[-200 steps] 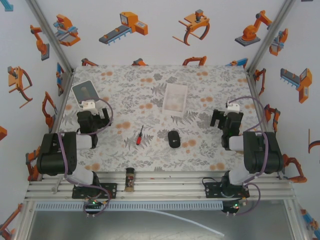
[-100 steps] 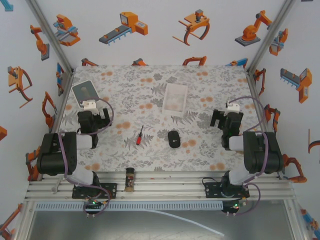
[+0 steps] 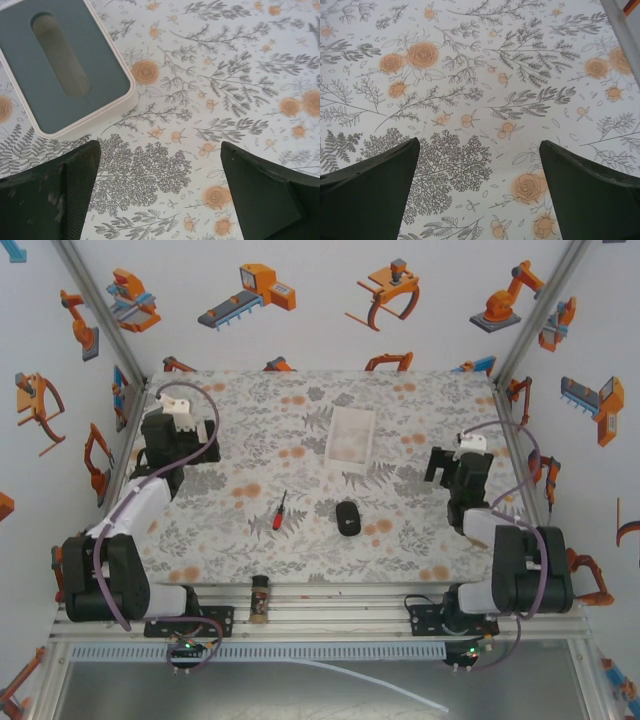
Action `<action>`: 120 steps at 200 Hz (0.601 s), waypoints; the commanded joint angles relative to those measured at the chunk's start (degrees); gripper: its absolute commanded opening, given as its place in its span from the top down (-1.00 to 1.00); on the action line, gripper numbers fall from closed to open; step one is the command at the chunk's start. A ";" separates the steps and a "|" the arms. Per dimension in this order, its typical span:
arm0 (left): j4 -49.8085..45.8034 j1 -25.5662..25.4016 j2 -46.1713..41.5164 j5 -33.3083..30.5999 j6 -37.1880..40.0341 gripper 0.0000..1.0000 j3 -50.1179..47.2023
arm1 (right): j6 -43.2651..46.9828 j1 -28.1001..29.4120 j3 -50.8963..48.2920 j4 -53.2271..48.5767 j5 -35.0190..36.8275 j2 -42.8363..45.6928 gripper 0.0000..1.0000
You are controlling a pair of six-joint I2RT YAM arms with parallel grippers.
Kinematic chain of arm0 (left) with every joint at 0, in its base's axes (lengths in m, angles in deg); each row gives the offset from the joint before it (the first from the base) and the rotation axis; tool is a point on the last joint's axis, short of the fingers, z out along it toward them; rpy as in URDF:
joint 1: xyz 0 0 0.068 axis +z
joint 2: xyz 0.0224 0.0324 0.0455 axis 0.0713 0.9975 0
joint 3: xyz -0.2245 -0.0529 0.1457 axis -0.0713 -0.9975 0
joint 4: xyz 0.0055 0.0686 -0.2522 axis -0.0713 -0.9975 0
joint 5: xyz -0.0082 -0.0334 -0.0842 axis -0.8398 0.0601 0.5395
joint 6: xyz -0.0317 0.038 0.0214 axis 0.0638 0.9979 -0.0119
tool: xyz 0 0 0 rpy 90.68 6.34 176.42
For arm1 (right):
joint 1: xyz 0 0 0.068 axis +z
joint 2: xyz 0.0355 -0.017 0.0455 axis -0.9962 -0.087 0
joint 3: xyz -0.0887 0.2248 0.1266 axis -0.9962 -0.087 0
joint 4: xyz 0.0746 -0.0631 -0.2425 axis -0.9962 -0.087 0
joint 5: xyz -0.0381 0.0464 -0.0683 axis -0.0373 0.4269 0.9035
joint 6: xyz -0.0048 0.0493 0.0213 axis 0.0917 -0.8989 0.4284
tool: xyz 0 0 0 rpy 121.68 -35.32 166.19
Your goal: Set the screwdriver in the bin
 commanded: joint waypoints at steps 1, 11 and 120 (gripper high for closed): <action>-20.78 -1.47 -0.54 3.03 1.81 -0.94 5.40 | -3.00 0.03 3.97 -11.16 2.99 5.29 -0.86; -25.01 -2.48 0.04 3.64 2.31 -0.95 7.92 | -5.70 0.13 7.81 -19.81 3.93 7.03 -0.83; -47.98 -13.52 9.20 19.55 6.42 -0.95 21.04 | -24.89 0.47 22.84 -59.38 -6.48 20.98 -0.99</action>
